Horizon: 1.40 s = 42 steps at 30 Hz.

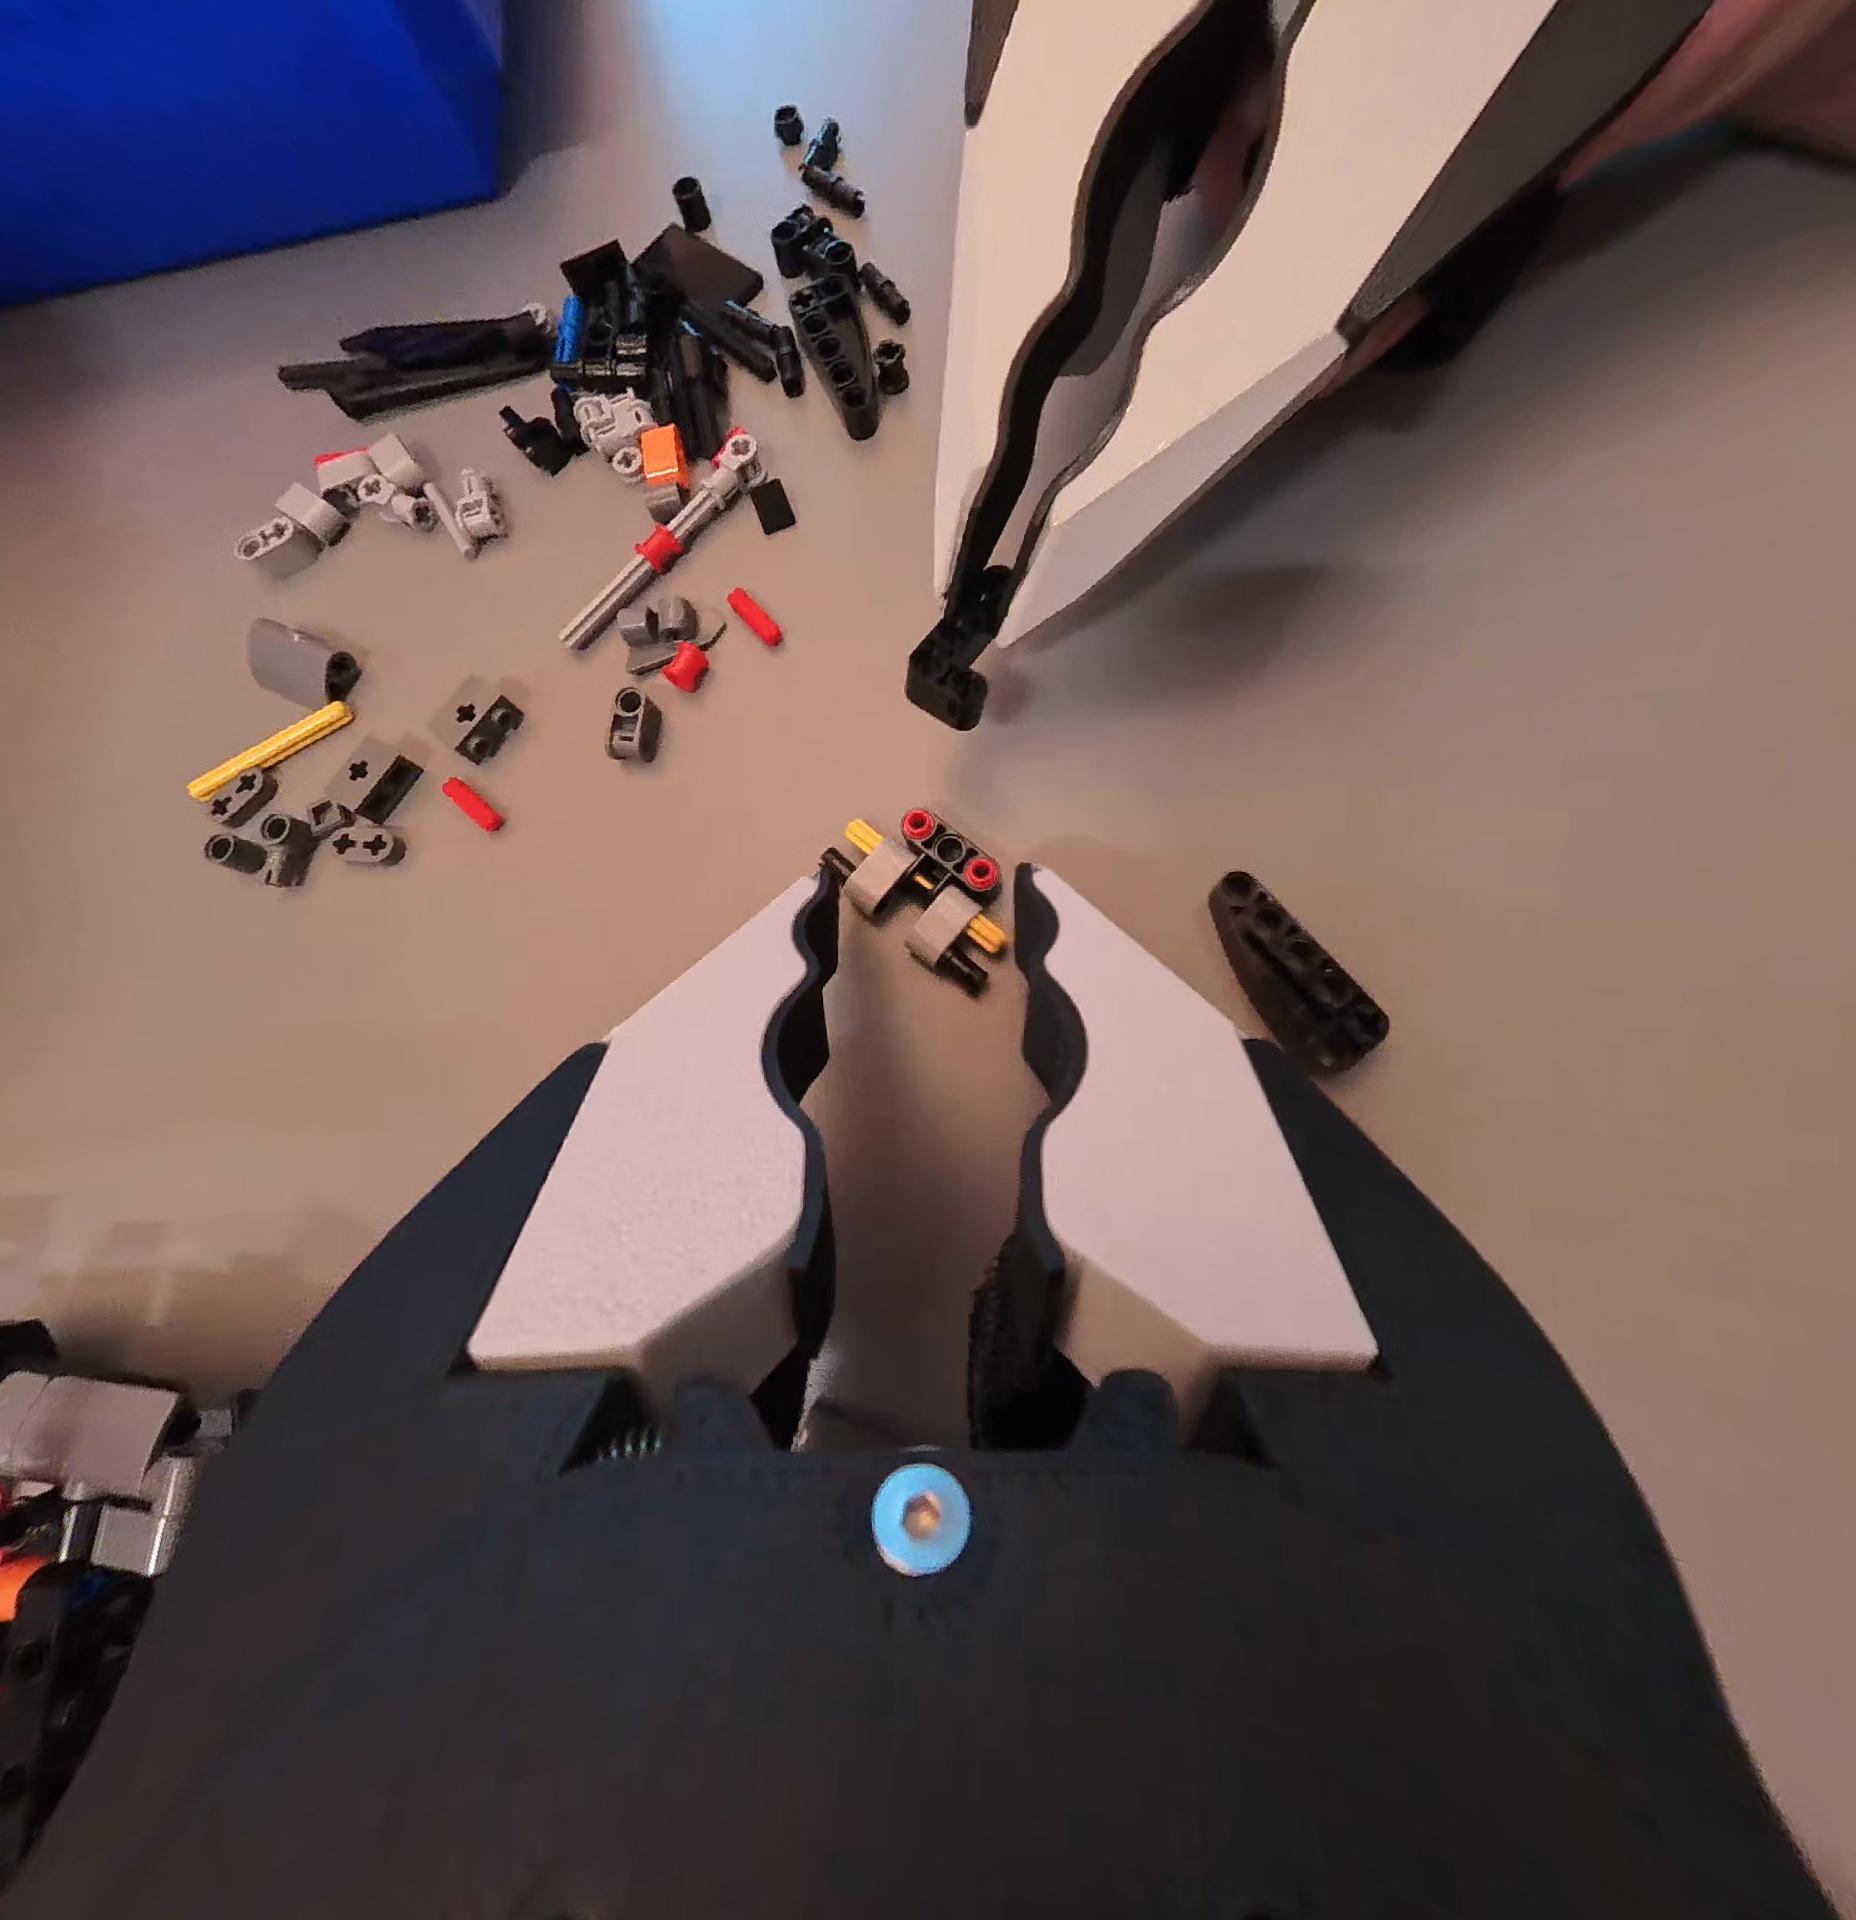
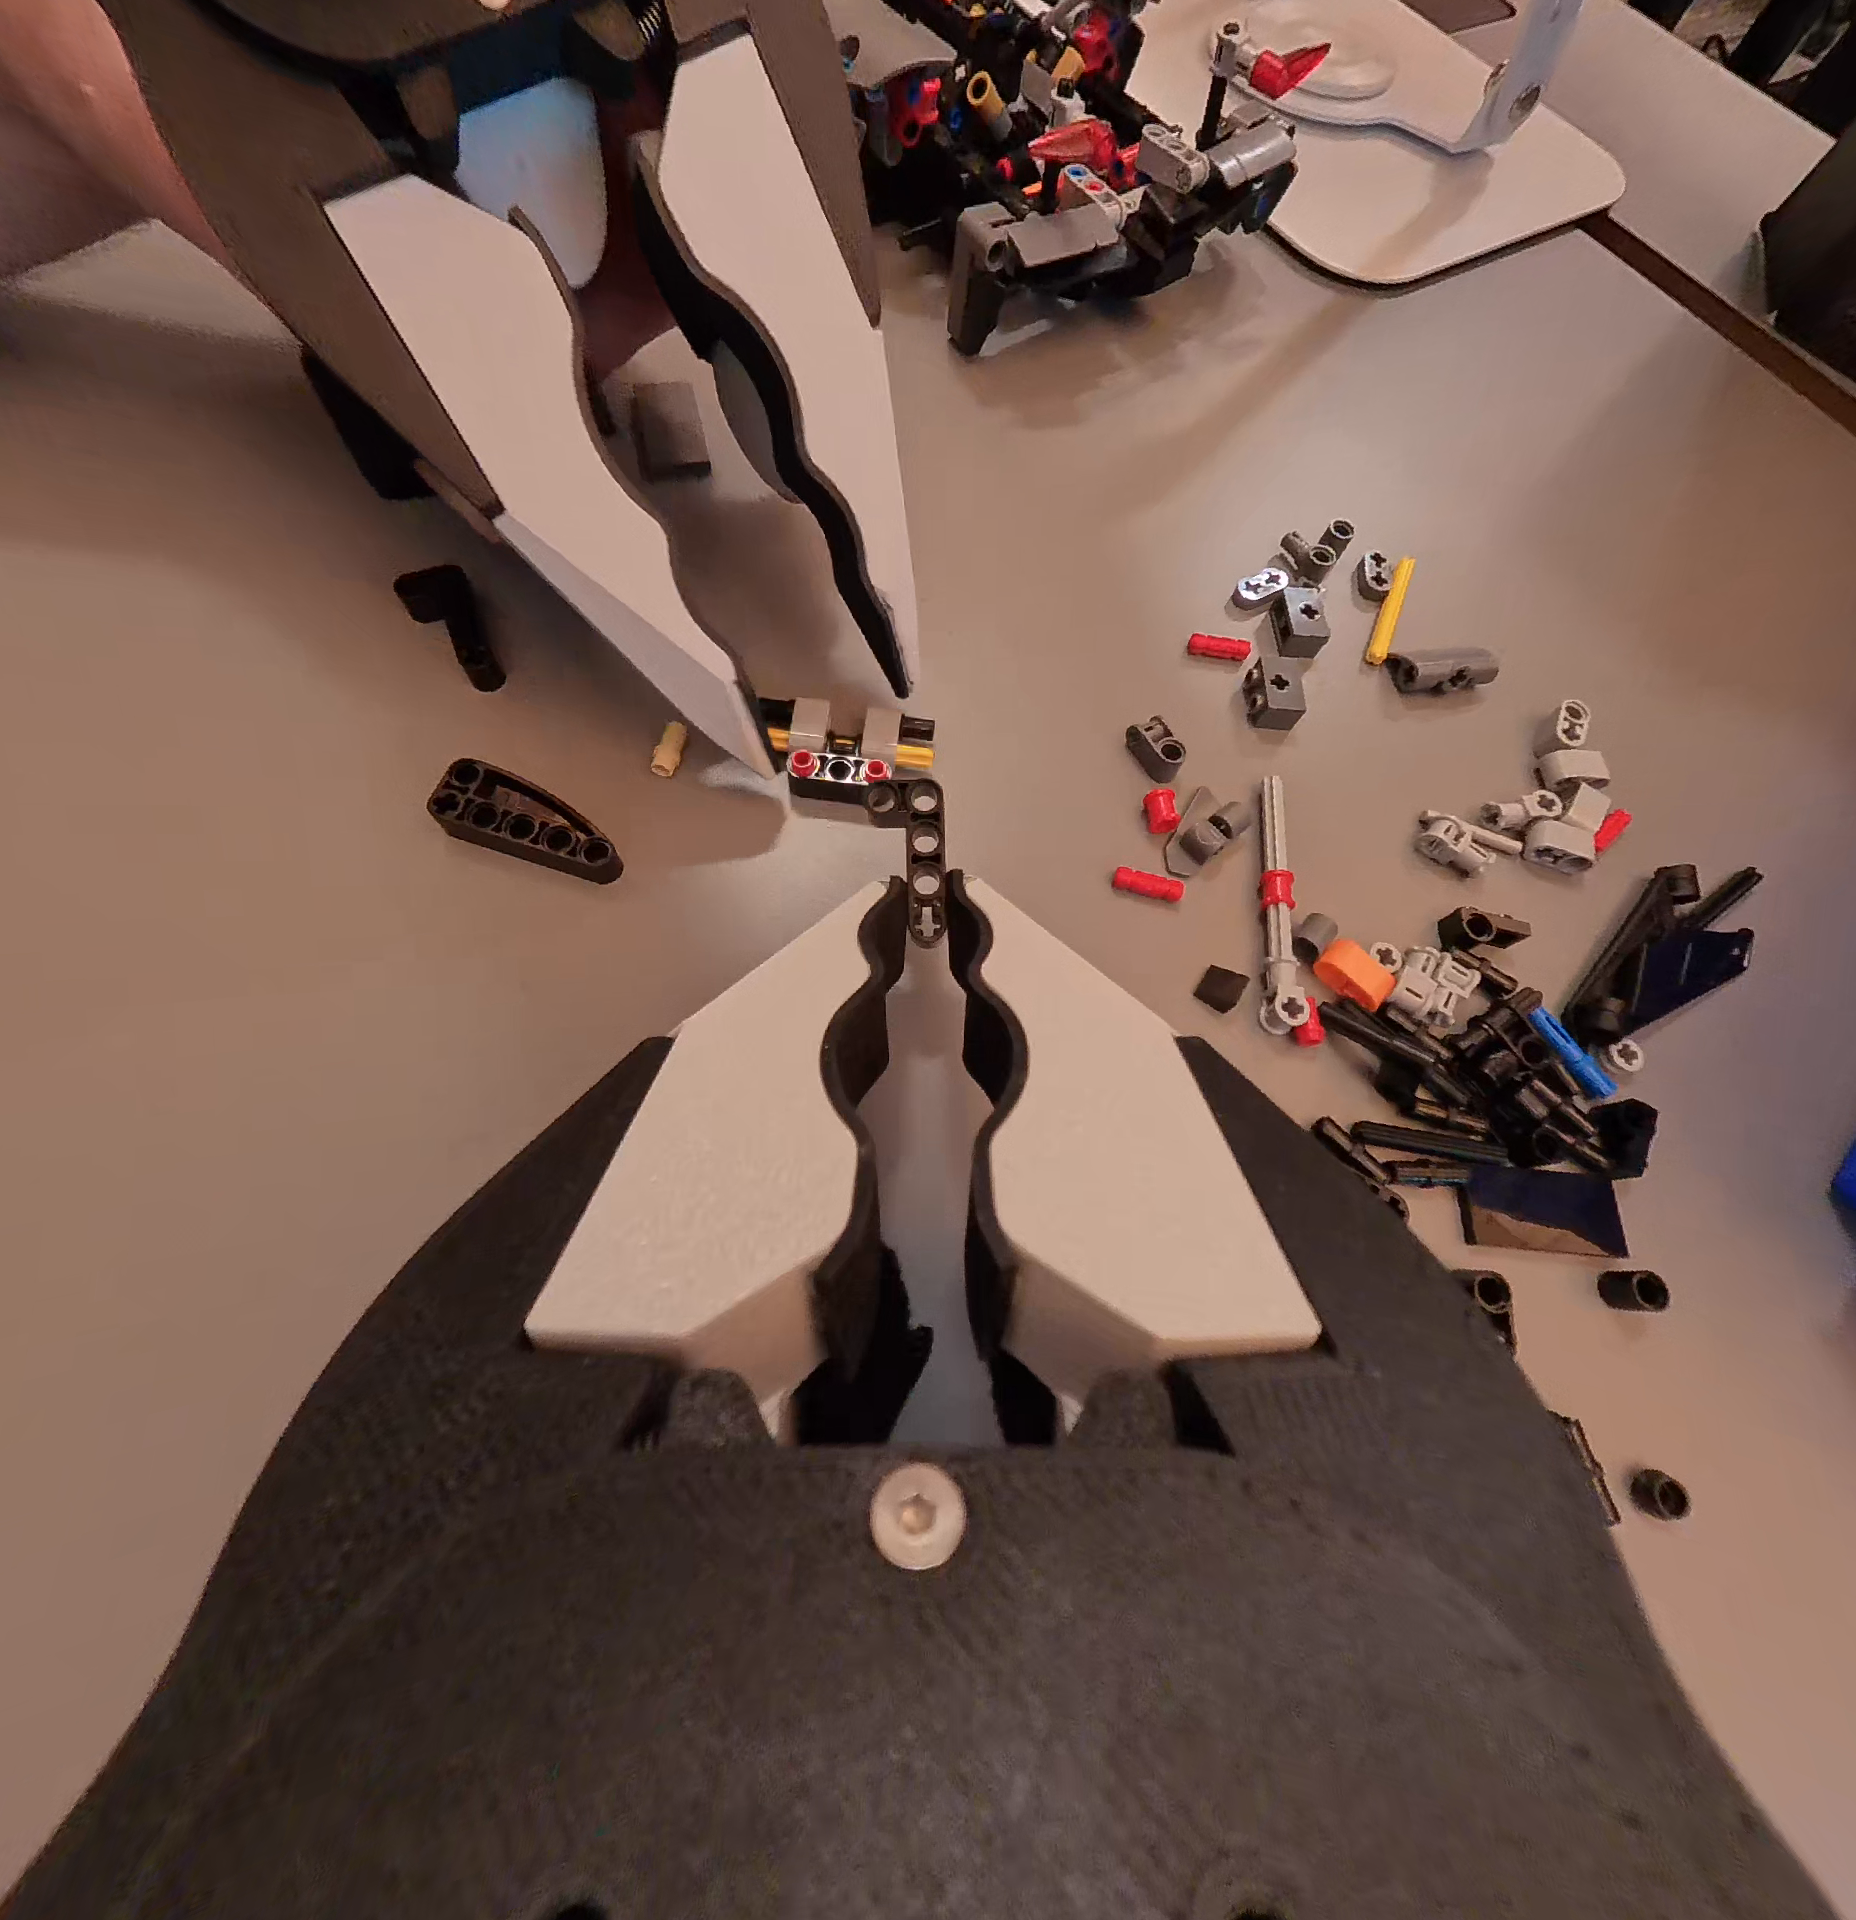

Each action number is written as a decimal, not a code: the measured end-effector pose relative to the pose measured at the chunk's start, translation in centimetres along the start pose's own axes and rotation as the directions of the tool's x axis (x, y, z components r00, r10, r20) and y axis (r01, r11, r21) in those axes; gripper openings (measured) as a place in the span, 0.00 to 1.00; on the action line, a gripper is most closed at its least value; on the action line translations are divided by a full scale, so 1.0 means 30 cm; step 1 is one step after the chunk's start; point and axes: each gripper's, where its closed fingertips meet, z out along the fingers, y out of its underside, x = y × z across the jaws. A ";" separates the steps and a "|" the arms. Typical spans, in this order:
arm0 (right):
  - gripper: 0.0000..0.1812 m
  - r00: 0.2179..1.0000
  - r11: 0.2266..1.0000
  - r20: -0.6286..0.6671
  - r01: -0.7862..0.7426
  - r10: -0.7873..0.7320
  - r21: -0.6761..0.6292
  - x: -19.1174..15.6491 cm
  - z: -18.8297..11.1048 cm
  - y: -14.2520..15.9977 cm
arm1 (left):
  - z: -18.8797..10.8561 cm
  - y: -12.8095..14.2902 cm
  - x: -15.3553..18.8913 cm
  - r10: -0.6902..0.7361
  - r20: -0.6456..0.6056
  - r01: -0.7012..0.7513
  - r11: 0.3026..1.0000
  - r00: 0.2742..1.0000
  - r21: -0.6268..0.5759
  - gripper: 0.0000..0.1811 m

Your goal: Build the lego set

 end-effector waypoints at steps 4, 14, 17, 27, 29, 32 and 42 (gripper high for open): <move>0.03 1.000 1.000 0.004 0.004 -0.004 0.001 -0.002 0.000 0.000 | -0.022 0.001 -0.013 -0.018 -0.009 0.018 0.999 1.000 0.029 0.19; 0.03 1.000 0.998 -0.024 -0.005 0.006 0.058 0.026 -0.023 -0.019 | -0.027 0.026 -0.046 0.027 0.058 -0.027 1.000 0.998 0.003 0.19; 0.03 1.000 0.998 -0.030 -0.002 0.004 0.062 0.032 -0.028 -0.018 | -0.021 0.028 -0.027 0.036 0.038 -0.035 0.999 0.999 -0.014 0.17; 0.03 1.000 0.995 -0.023 -0.001 0.004 0.099 0.040 -0.044 -0.027 | -0.032 -0.006 0.012 0.098 0.020 -0.098 0.995 0.995 0.027 0.19; 0.03 1.000 0.993 -0.013 -0.014 0.015 0.119 0.042 -0.052 -0.035 | -0.057 -0.044 0.000 0.153 0.075 -0.157 0.987 0.985 0.046 0.22; 0.03 1.000 0.991 -0.004 -0.010 0.011 0.137 0.037 -0.060 -0.041 | -0.065 -0.046 0.016 0.220 0.068 -0.221 0.975 0.973 -0.005 0.20; 0.03 1.000 0.989 0.009 0.005 -0.007 0.149 0.024 -0.066 -0.044 | -0.058 0.000 -0.029 0.580 -0.061 -0.575 0.778 0.812 -0.253 0.18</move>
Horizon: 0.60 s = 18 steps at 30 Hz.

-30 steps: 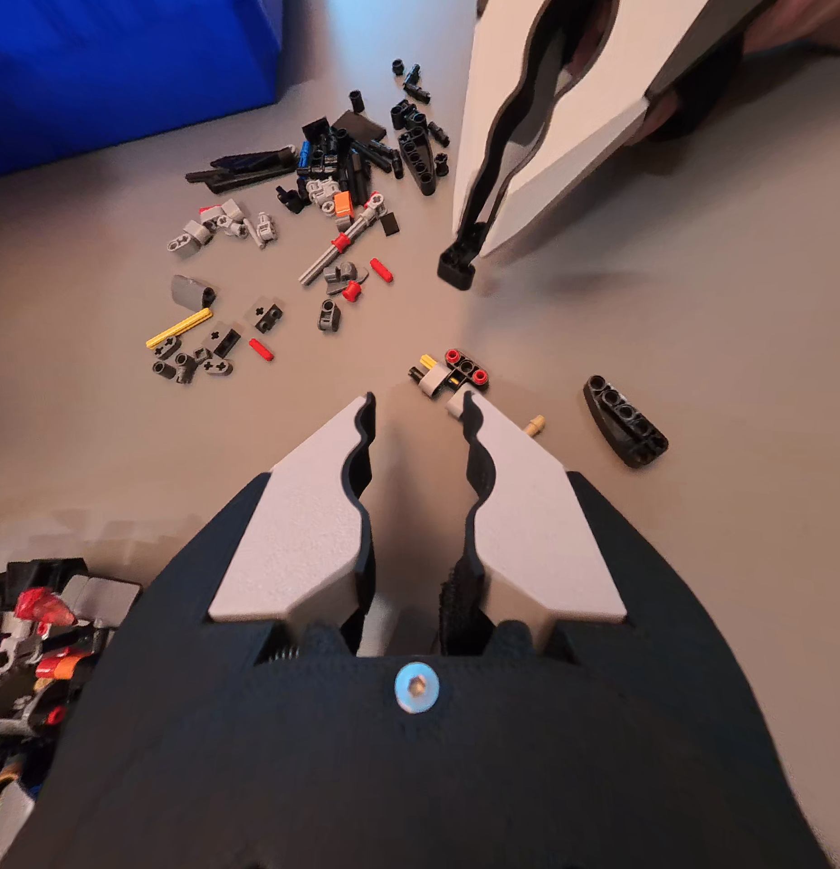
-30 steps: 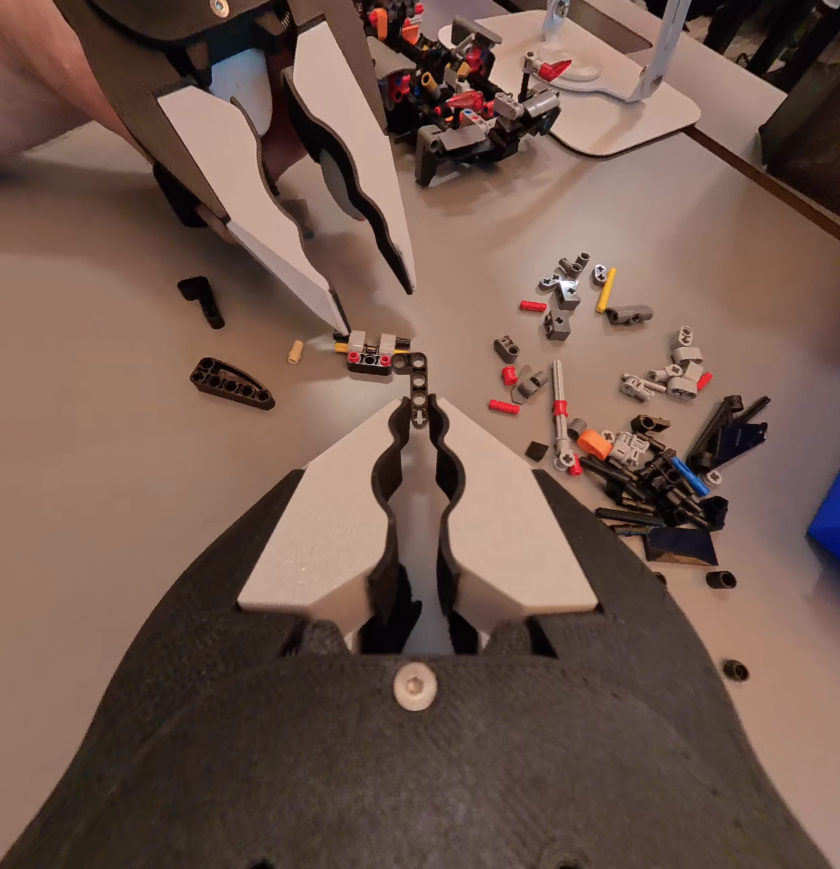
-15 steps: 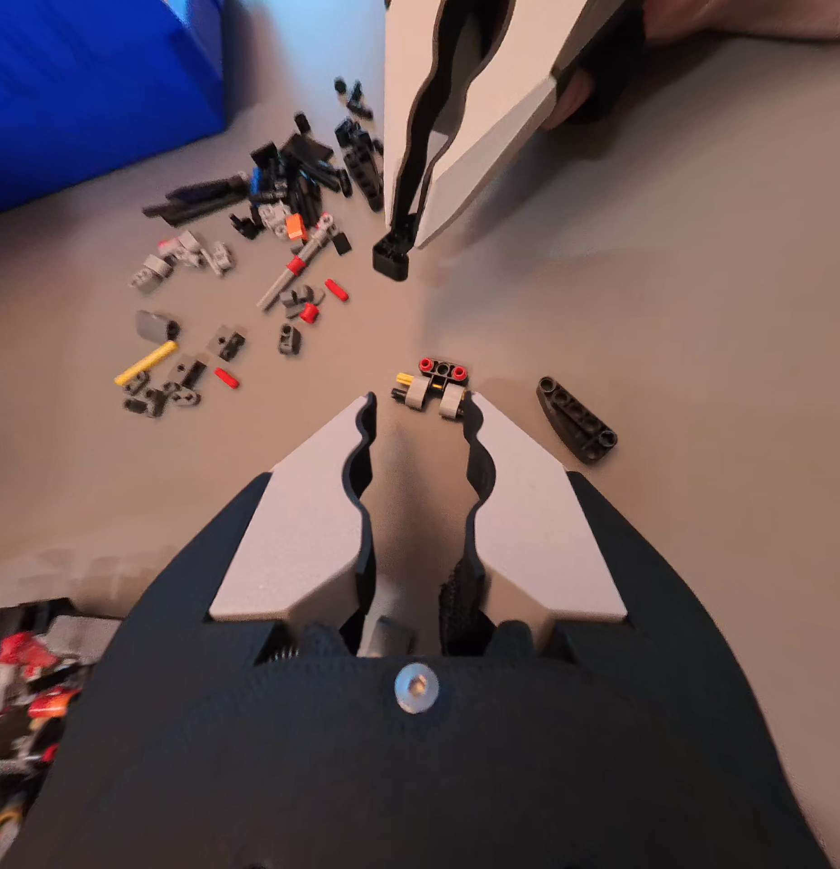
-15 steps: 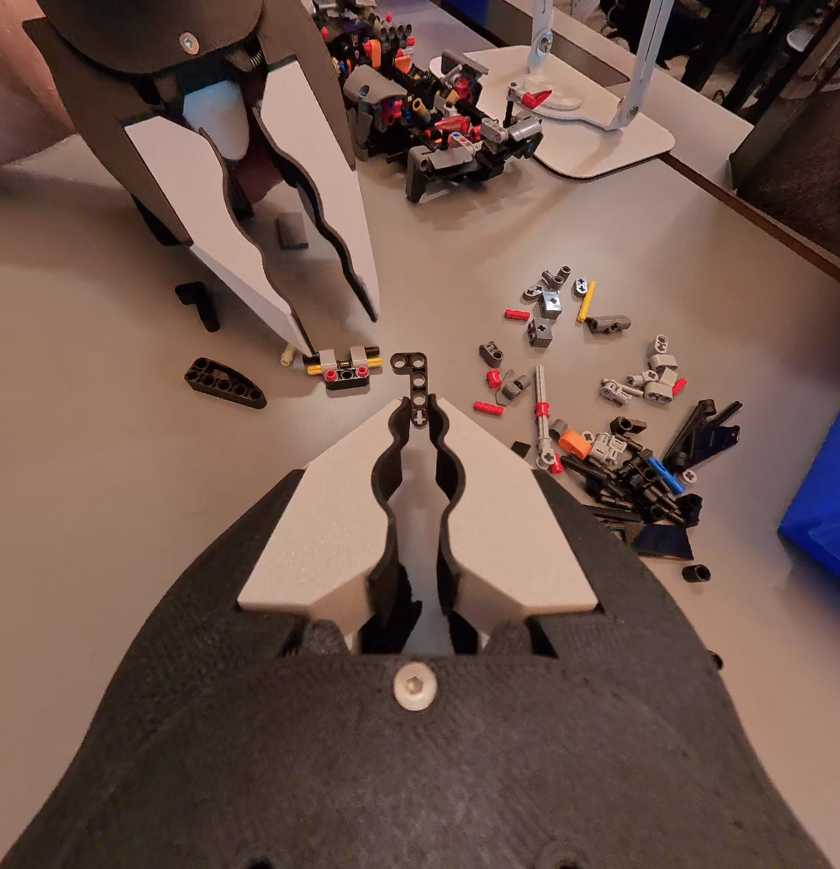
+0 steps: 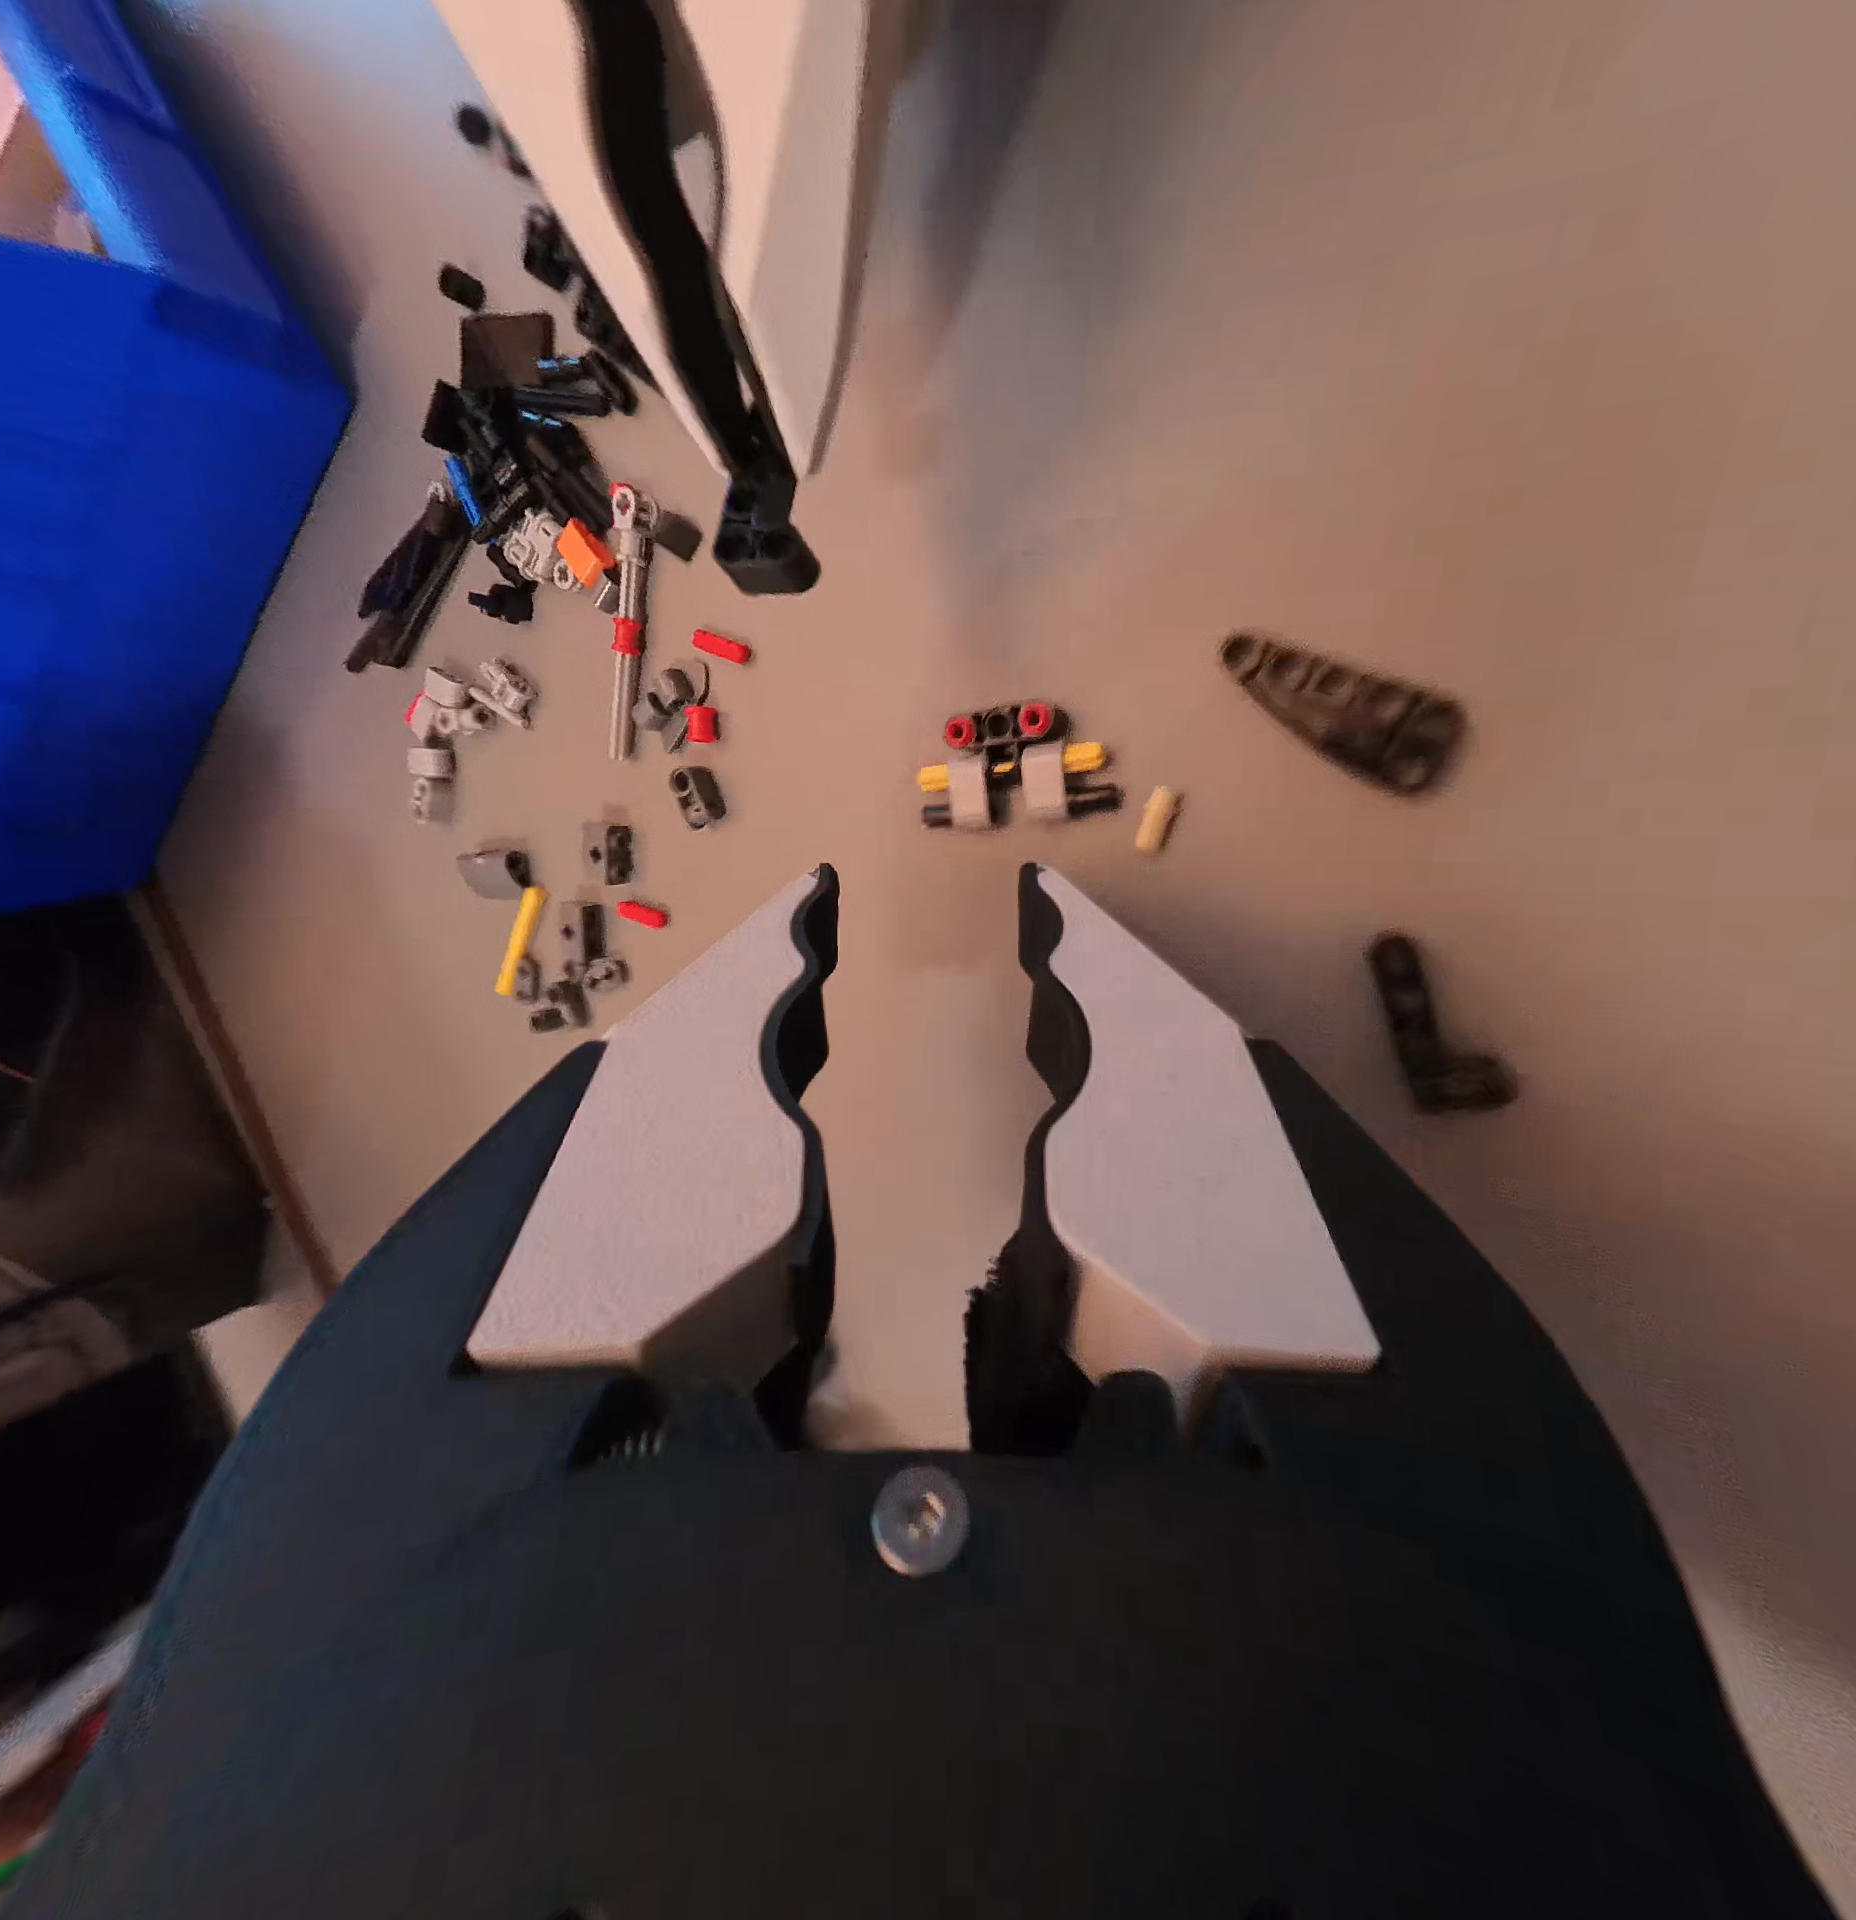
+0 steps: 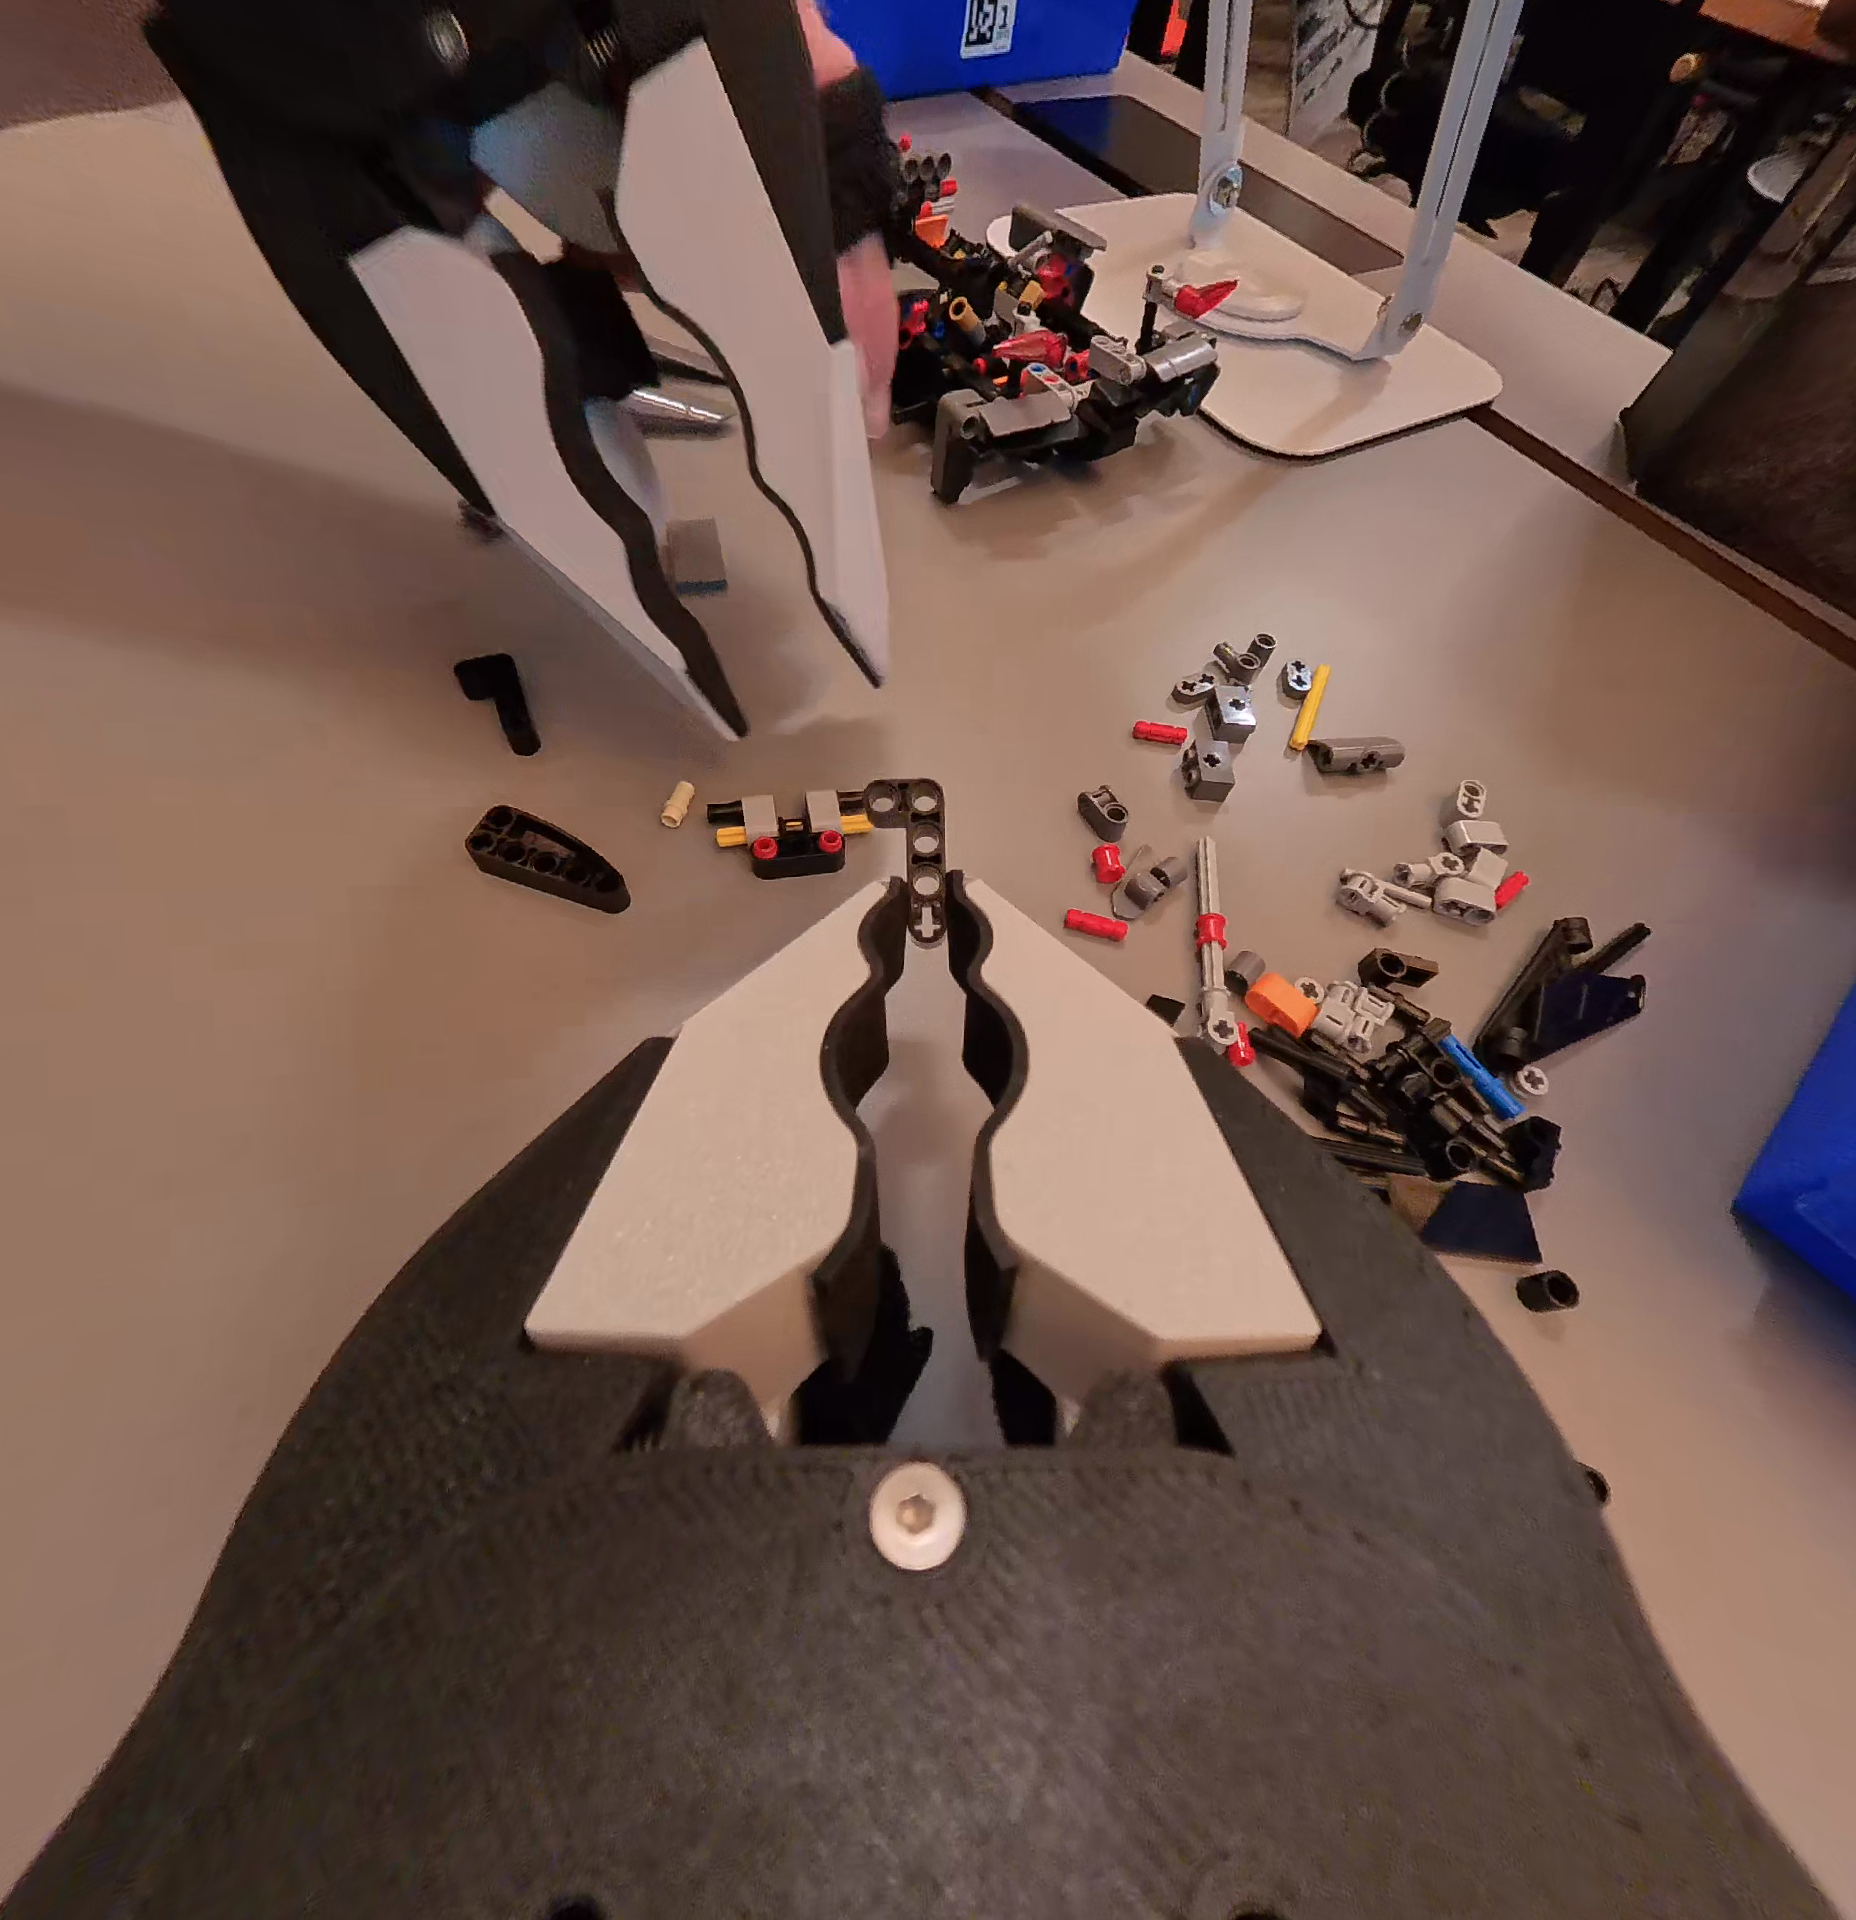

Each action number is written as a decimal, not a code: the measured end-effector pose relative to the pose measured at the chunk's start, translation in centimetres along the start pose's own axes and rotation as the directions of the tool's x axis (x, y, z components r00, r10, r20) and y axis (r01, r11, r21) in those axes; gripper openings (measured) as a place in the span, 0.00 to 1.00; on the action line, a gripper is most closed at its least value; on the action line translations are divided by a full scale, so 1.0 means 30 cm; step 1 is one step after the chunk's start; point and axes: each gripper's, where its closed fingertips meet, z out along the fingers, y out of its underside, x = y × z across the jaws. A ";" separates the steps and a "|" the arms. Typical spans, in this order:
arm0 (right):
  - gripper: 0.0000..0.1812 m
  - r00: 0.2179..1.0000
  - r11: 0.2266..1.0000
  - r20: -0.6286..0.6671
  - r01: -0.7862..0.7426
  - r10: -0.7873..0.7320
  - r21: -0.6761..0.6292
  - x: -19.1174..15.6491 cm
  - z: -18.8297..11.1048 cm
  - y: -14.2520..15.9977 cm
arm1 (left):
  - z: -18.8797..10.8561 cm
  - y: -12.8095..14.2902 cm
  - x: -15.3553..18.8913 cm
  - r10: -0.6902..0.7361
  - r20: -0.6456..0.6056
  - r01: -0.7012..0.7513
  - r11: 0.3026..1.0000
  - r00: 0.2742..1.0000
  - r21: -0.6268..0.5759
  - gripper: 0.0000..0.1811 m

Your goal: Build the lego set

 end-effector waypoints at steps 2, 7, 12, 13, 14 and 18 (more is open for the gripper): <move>0.03 1.000 1.000 -0.003 -0.005 0.005 0.004 0.003 -0.003 -0.001 | 0.016 0.007 -0.013 0.071 -0.012 -0.071 0.997 0.997 -0.035 0.17; 0.03 1.000 1.000 -0.008 -0.012 0.012 0.009 0.008 -0.009 -0.001 | 0.060 -0.020 -0.011 0.094 -0.040 -0.095 0.995 0.995 -0.020 0.20; 0.03 1.000 1.000 -0.008 -0.020 0.020 0.018 0.011 -0.014 -0.004 | 0.079 -0.046 -0.010 0.000 -0.018 0.001 1.000 1.000 0.016 0.21; 0.03 1.000 1.000 -0.009 -0.019 0.019 0.016 0.011 -0.014 -0.003 | 0.076 -0.055 -0.005 -0.006 -0.021 0.006 0.999 1.000 0.032 0.23; 0.03 1.000 1.000 -0.008 -0.018 0.018 0.015 0.011 -0.013 -0.003 | 0.073 -0.062 0.003 -0.001 -0.033 0.003 0.999 0.999 0.044 0.25; 0.03 0.999 0.999 -0.011 -0.030 0.031 0.019 0.016 -0.016 -0.004 | 0.066 -0.070 0.017 0.037 -0.068 -0.034 0.998 0.997 0.055 0.26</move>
